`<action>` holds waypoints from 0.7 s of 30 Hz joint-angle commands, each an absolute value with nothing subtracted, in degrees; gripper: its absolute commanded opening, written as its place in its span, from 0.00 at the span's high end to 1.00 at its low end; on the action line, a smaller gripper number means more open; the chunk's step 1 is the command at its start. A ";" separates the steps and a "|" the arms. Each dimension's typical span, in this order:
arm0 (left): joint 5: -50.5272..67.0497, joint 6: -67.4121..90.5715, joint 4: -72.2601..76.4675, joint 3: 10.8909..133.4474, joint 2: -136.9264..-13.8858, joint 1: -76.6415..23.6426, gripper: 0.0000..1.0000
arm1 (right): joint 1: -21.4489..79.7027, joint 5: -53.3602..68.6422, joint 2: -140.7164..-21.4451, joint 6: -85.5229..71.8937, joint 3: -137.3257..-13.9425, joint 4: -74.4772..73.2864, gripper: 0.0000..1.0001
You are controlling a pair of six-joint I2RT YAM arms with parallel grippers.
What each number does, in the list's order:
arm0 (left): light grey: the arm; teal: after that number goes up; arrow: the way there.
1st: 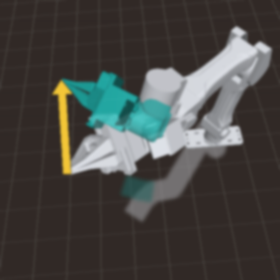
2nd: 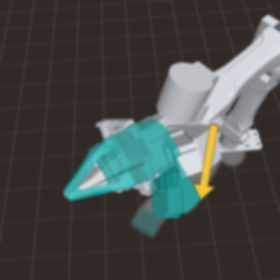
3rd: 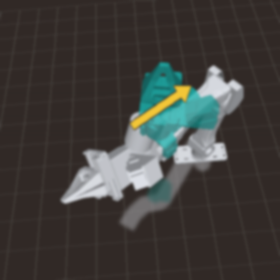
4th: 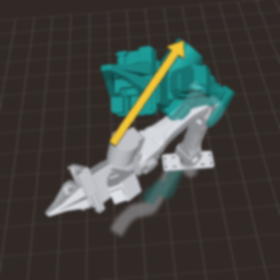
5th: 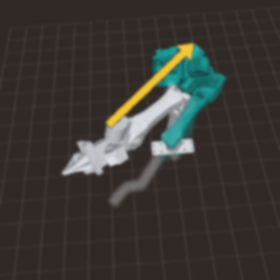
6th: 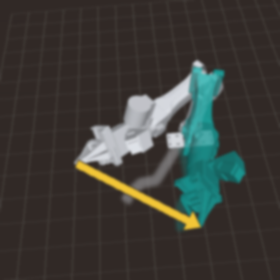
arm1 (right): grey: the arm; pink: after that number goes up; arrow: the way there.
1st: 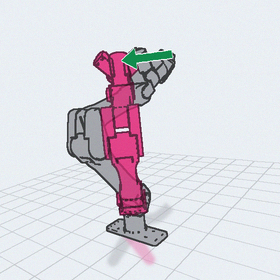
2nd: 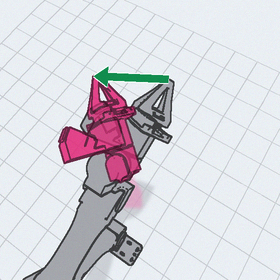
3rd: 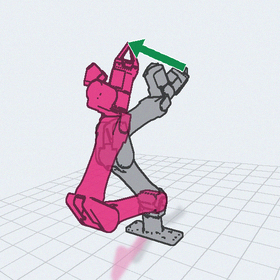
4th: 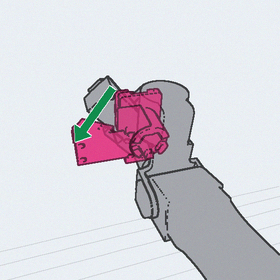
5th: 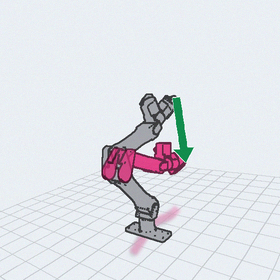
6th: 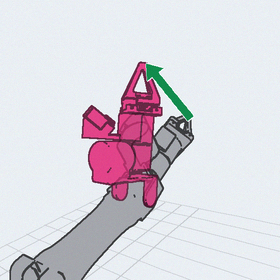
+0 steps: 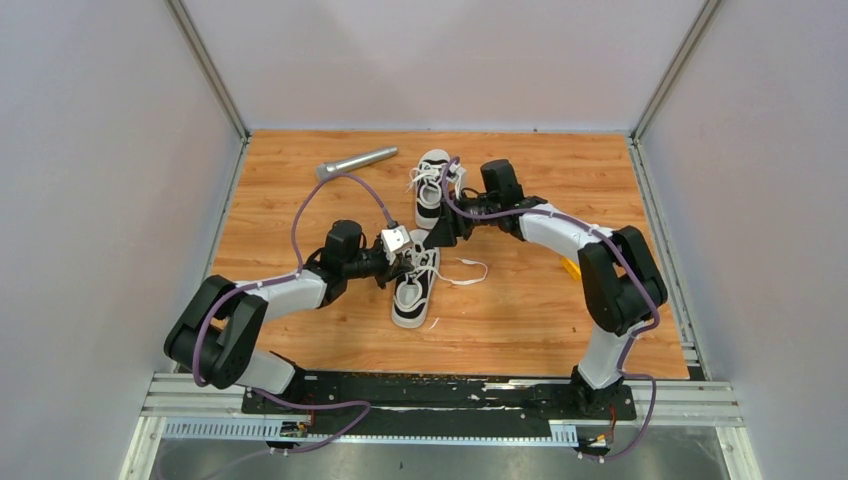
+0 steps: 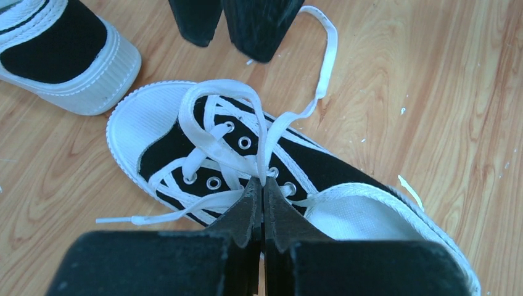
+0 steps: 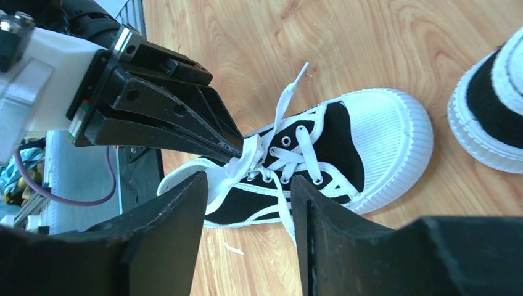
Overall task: Tie the shoes
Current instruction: Wrap the shoelace around the shoelace.
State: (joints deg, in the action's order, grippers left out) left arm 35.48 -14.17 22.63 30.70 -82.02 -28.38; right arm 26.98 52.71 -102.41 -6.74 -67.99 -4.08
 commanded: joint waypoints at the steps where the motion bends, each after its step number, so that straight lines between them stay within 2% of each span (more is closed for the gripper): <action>1: 38.38 -17.34 21.44 32.20 -80.44 -28.66 1.00 | 27.55 58.02 -105.41 -4.00 -70.94 -2.78 0.45; 5: 38.19 -17.15 22.24 32.41 -80.58 -28.65 1.00 | 28.65 59.72 -107.94 -5.20 -73.24 -2.00 0.40; 8: 38.03 -17.13 22.20 32.73 -80.52 -28.65 1.00 | 29.70 60.51 -108.90 -6.12 -74.22 -0.96 0.45; 11: 38.08 -17.01 22.17 32.85 -80.28 -28.65 1.00 | 30.25 60.45 -109.63 -8.84 -74.14 1.38 0.62; 13: 37.84 -16.69 22.49 32.80 -80.17 -28.65 0.98 | 30.47 59.32 -109.82 -9.69 -74.22 1.65 0.90; 14: 37.10 -16.39 22.58 32.79 -80.12 -28.65 0.85 | 30.43 58.89 -109.47 -9.91 -74.37 1.67 0.99; 15: 36.44 -16.06 22.81 32.74 -79.97 -28.61 0.77 | 30.42 58.66 -109.01 -9.86 -74.56 1.67 1.00; 16: 34.69 -15.31 23.05 32.49 -79.84 -28.63 0.62 | 30.29 58.63 -108.53 -9.85 -74.86 1.59 1.00; 18: 32.21 -14.76 23.33 32.19 -79.27 -28.65 0.49 | 30.03 58.81 -107.63 -10.11 -75.62 1.34 1.00; 21: 29.65 -14.06 18.99 33.61 -78.20 -28.60 0.41 | 29.70 59.71 -106.74 -10.91 -76.42 0.79 1.00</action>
State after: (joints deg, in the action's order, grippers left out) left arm 33.36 -15.14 21.89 31.24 -81.08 -28.42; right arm 30.22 58.15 -109.43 -9.56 -73.19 -1.45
